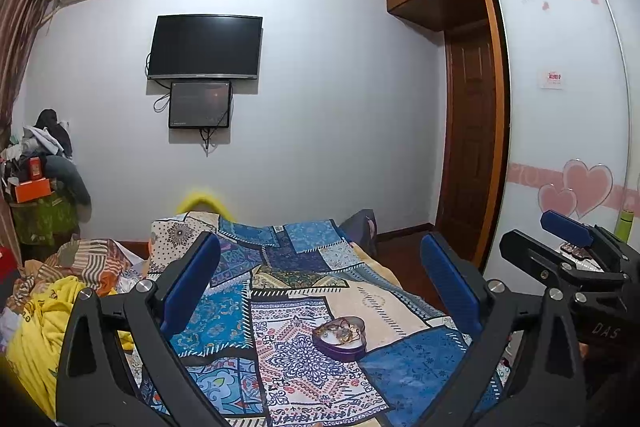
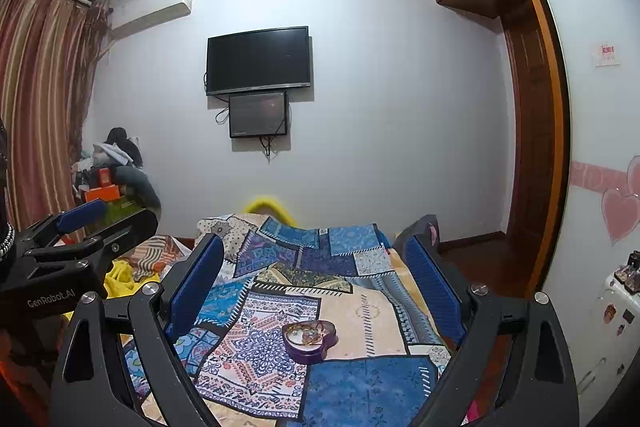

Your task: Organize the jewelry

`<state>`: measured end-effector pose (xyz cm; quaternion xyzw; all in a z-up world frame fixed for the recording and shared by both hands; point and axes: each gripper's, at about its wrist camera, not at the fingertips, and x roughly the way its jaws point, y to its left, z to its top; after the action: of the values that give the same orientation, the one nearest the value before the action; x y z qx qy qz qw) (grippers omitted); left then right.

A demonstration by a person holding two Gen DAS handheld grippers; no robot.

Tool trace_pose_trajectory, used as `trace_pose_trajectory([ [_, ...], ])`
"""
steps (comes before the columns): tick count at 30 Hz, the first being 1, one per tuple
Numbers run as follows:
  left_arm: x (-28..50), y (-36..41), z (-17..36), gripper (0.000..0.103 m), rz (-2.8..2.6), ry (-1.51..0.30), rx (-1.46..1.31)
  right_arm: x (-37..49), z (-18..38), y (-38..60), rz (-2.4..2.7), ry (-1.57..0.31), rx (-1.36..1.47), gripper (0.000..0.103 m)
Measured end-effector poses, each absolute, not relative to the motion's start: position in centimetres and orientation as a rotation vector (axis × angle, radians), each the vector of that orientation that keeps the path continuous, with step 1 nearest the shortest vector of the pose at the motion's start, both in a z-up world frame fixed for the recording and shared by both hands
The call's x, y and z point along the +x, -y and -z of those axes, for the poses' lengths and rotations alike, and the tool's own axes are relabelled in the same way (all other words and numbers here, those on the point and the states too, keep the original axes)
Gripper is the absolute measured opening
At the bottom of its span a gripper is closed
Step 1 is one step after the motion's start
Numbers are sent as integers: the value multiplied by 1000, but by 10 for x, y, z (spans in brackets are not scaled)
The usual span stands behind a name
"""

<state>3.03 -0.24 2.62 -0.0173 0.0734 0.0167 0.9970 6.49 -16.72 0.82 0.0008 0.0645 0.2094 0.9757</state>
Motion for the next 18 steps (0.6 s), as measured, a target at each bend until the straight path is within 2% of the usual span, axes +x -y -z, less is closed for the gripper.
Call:
trace_pose_trajectory([
  [18, 31, 3, -26, 103, -11, -154, -59, 66, -6, 170, -421, -128, 14, 91],
])
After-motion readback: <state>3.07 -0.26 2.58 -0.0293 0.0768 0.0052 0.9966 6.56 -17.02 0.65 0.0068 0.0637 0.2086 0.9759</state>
